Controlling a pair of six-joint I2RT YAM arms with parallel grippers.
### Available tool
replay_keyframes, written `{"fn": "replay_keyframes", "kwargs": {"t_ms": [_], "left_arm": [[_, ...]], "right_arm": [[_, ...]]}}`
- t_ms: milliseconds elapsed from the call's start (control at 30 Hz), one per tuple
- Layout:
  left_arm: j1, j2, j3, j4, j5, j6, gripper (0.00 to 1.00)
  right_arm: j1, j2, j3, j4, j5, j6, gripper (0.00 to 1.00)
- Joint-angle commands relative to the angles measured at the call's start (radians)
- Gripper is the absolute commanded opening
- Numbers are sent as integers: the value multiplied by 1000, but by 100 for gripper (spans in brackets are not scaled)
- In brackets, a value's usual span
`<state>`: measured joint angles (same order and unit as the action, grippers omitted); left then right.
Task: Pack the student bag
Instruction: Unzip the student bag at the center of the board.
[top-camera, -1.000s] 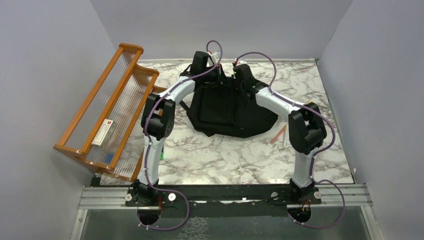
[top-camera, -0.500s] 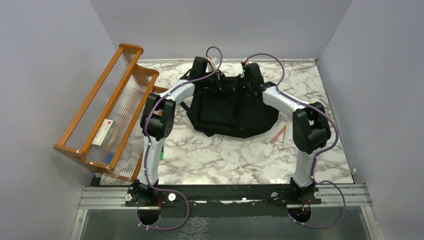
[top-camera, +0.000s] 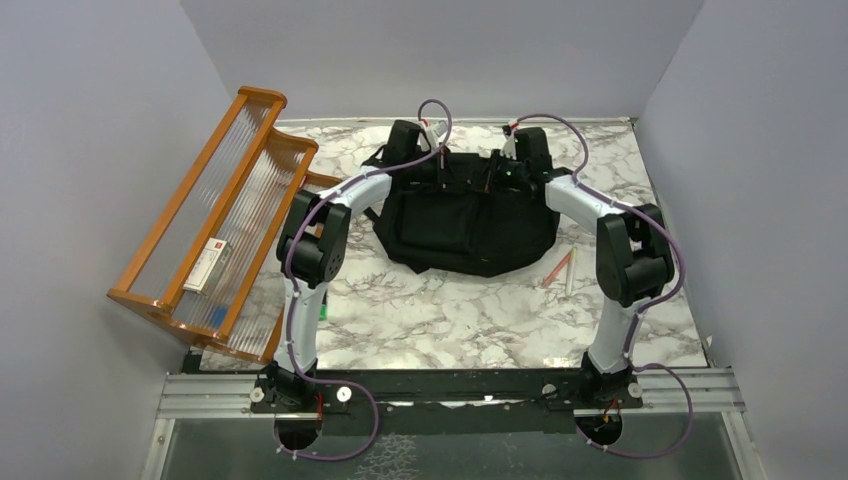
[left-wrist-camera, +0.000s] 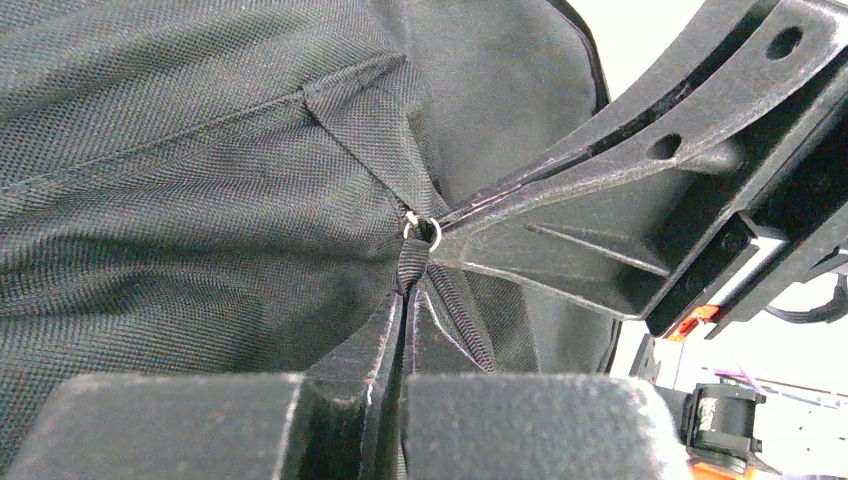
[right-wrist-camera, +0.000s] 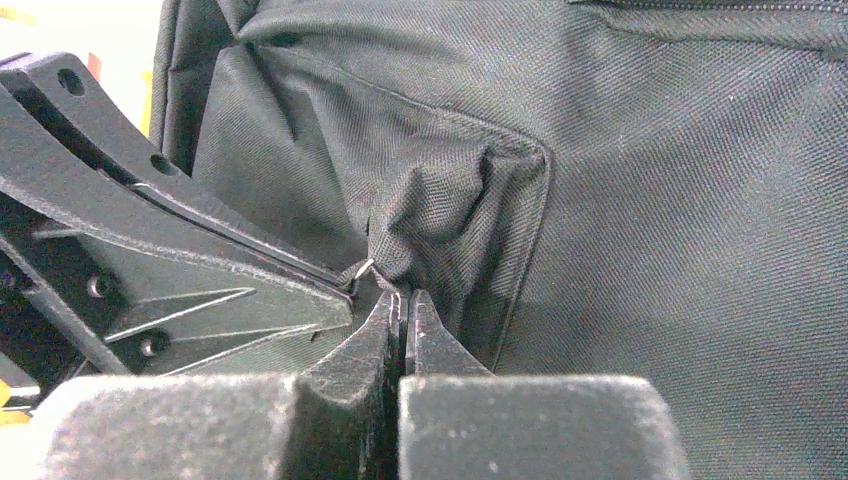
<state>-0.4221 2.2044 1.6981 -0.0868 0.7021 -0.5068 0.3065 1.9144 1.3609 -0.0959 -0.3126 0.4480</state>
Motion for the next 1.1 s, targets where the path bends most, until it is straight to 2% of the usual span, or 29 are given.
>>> {"fn": "replay_keyframes", "kwargs": {"t_ms": [0, 333, 467, 533, 700, 900, 1067], "left_arm": [[-16, -59, -62, -44, -33, 31, 0], [-54, -102, -149, -28, -63, 30, 0], [-58, -108, -167, -19, -57, 27, 0], [-56, -115, -167, -19, -60, 30, 0], [-53, -114, -86, -70, -66, 56, 0], [-56, -115, -39, -128, -56, 70, 0], [-70, -171, -121, -151, -70, 86, 0]], "right_arm": [[-41, -77, -17, 74, -47, 19, 1], [-74, -114, -48, 87, -94, 1, 1], [-75, -125, -48, 56, -56, -28, 6], [-75, -129, -41, 28, -17, -46, 1], [-75, -140, -51, 8, 50, -71, 0], [-75, -131, -32, 12, 56, -30, 1], [-76, -111, -4, 15, 69, 28, 0]]}}
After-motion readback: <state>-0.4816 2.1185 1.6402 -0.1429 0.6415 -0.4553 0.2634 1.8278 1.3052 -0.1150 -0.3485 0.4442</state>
